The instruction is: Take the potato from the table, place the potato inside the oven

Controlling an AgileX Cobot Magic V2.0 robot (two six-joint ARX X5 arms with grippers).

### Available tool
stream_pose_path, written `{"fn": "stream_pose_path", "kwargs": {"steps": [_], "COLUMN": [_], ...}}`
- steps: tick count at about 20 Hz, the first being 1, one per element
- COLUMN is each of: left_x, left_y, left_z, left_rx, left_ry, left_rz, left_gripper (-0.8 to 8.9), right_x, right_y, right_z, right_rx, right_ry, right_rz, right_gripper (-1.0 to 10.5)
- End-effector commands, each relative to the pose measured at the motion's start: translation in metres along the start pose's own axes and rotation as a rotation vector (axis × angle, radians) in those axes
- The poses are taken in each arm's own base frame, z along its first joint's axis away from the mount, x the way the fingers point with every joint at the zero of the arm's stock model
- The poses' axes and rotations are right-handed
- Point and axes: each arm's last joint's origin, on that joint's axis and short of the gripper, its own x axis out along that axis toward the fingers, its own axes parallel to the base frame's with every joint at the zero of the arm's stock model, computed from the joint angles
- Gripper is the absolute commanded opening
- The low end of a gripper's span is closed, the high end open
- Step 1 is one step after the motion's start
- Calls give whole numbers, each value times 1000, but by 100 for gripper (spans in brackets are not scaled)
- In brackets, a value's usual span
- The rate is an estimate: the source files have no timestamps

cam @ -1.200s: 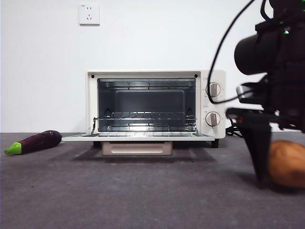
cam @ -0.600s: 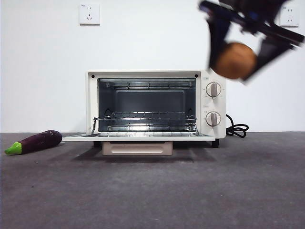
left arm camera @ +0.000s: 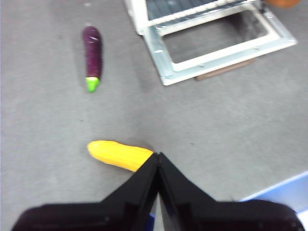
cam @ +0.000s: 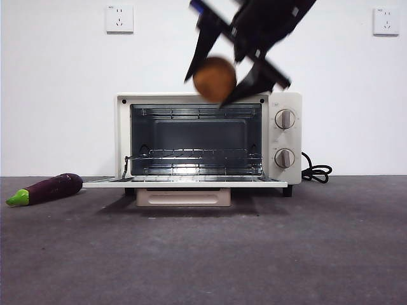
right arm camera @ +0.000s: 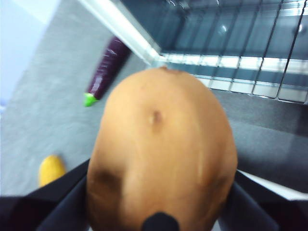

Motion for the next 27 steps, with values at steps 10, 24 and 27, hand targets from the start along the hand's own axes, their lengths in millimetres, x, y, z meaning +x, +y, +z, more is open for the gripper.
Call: {"fn": "stream_pose_path", "kwargs": {"steps": [10,24,27], "left_x": [1,1,1], "left_y": [1,1,0], "left_z": [-1,-1,-1], "left_rx": [31,35,35], "left_ry": [-3,-3,-2], "left_rz": [21,20,12], "left_gripper": [-6,-6,-6], "right_x": [85,107,106], "right_y": [-7,-22,-24], "right_z": [40,46,49], "right_rx": [26,15,6], "right_ry": [44,-66,-95], "right_rz": [-85,-233,-251], "right_gripper": [62,62,63]}}
